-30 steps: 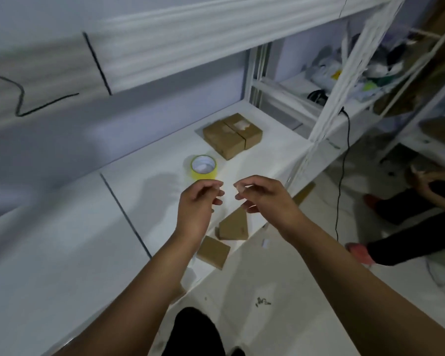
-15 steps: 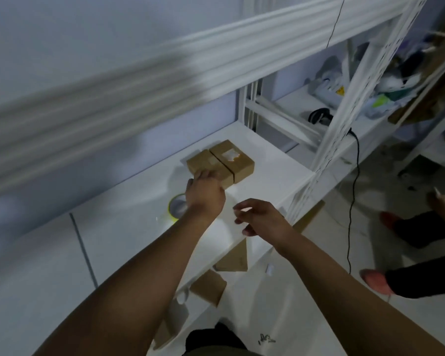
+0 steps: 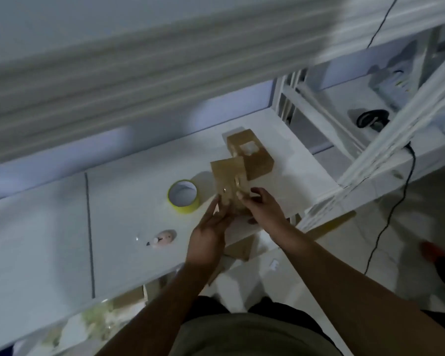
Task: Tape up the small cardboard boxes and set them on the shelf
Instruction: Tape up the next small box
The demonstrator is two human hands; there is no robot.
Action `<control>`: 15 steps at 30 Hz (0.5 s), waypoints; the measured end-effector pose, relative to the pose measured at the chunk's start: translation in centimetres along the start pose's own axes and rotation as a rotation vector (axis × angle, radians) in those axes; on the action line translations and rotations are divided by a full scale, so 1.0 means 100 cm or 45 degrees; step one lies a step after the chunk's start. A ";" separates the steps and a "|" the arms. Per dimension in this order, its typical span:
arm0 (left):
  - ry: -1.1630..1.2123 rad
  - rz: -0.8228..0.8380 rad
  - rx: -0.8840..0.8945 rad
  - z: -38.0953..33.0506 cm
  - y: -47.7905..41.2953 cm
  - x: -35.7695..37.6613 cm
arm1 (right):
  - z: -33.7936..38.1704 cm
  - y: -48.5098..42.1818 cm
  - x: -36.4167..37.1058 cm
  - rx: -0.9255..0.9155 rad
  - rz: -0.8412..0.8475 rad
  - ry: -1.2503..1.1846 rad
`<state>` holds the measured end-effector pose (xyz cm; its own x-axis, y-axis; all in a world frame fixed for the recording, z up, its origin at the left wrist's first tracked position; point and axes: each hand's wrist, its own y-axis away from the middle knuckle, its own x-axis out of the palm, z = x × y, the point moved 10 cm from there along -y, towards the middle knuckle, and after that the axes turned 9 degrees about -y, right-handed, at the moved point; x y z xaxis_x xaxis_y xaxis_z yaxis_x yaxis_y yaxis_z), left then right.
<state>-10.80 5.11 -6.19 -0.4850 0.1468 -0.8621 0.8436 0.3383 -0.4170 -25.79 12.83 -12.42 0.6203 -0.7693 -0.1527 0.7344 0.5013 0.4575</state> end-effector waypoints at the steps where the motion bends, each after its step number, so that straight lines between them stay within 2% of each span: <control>1: 0.056 -0.036 -0.035 0.000 0.005 -0.002 | -0.002 -0.002 0.000 -0.005 0.034 -0.001; 3: 0.257 -0.146 -0.294 0.009 0.013 -0.010 | -0.005 -0.005 0.001 -0.016 0.128 -0.036; 5: 0.594 -0.335 -0.789 0.031 0.020 -0.017 | -0.005 -0.005 0.002 -0.035 0.239 -0.092; 7: 1.016 -0.311 -1.187 0.042 0.015 -0.004 | -0.003 0.000 0.004 -0.046 0.366 -0.136; 9: 1.248 -0.165 -1.267 0.038 -0.001 0.008 | 0.000 0.005 0.008 -0.040 0.466 -0.120; 12: 1.175 -0.156 -1.237 0.032 -0.005 0.004 | 0.012 0.003 0.003 -0.121 0.430 0.087; 15: 1.104 -0.179 -1.282 0.026 0.004 0.009 | 0.026 0.000 0.002 -0.177 0.429 0.040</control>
<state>-10.27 2.99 -7.87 -0.8584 0.4668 -0.2126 0.4203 0.8778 0.2299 -26.41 11.64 -10.18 0.8404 -0.5404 -0.0415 0.5165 0.7752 0.3637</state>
